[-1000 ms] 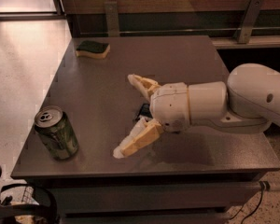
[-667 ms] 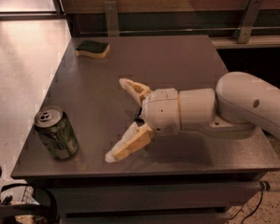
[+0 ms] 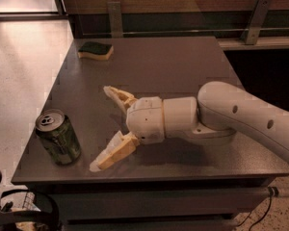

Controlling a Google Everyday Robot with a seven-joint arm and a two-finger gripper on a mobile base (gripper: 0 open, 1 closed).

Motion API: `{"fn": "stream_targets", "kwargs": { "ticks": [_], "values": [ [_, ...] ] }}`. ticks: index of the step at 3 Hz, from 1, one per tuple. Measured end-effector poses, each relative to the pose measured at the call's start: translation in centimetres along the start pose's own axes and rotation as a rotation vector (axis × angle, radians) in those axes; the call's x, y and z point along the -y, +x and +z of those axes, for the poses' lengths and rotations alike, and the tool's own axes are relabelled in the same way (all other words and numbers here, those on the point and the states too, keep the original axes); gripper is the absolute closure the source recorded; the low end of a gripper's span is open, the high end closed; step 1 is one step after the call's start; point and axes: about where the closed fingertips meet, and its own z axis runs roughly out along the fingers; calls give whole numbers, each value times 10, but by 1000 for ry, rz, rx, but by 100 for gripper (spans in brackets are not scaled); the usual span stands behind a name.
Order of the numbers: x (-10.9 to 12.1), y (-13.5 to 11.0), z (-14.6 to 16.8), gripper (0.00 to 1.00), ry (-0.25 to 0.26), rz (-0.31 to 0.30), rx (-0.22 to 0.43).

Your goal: Move green can near sponge

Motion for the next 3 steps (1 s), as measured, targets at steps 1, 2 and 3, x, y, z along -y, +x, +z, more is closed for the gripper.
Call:
{"fn": "stream_targets", "kwargs": {
  "ticks": [1,2,3],
  "values": [
    [-2,-2,15,0,-22,-8,12],
    [-11,-9,34,0,-53,-19,8],
    [-18,-14,46,0,-71,-30,-2]
  ]
}}
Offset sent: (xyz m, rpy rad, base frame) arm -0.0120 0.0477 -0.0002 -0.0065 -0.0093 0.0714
